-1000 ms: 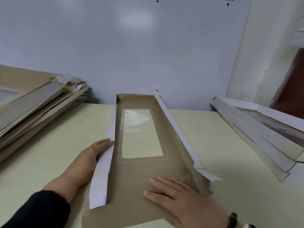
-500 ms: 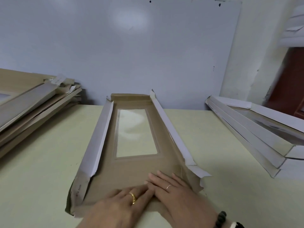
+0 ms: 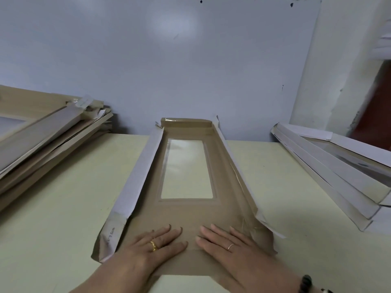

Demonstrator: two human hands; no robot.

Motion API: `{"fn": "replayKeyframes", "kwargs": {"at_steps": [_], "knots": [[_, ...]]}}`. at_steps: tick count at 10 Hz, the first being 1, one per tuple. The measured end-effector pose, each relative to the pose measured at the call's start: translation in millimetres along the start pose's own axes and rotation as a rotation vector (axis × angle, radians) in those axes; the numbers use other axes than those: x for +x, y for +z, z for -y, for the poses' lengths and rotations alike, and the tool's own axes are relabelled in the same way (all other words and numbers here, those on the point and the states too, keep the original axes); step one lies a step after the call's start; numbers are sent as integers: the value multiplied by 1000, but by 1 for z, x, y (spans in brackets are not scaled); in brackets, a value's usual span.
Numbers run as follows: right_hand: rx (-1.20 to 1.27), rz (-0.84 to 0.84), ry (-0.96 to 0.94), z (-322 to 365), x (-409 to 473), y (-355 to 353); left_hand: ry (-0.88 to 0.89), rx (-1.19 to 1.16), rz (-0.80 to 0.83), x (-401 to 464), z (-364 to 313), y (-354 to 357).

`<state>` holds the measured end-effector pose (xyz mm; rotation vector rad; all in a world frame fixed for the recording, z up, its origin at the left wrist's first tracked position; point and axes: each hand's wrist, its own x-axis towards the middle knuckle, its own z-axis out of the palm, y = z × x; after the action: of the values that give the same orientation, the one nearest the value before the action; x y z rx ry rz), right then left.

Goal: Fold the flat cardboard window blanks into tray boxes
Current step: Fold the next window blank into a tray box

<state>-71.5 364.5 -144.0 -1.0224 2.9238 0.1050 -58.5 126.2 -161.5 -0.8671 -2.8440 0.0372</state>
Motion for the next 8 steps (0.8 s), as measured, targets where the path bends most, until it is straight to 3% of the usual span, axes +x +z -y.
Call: {"fn": "replayKeyframes", "kwargs": {"at_steps": [1,2,3,4,5,6,7,8], "knots": [[306,-38,-276,-23,5,9,-48,-193,156,-8,21,15],[547,91,-257,-38,5,9,-186,-388,227,-4,37,31],[724,58,-199,-46,1,12,-149,-727,97,-24,40,46],[901,-47,-129,-46,-3,8,-117,-859,73,-19,34,6],[1015,-170,-14,-44,-4,6,-163,-819,-292,-24,33,0],[854,-389,126,-36,-1,8,-360,-886,-244,-20,20,-11],[713,-521,256,-29,3,14,-442,-716,-268,-14,17,-13],[639,-572,250,-23,9,14,-412,-470,-270,-7,16,-10]]}}
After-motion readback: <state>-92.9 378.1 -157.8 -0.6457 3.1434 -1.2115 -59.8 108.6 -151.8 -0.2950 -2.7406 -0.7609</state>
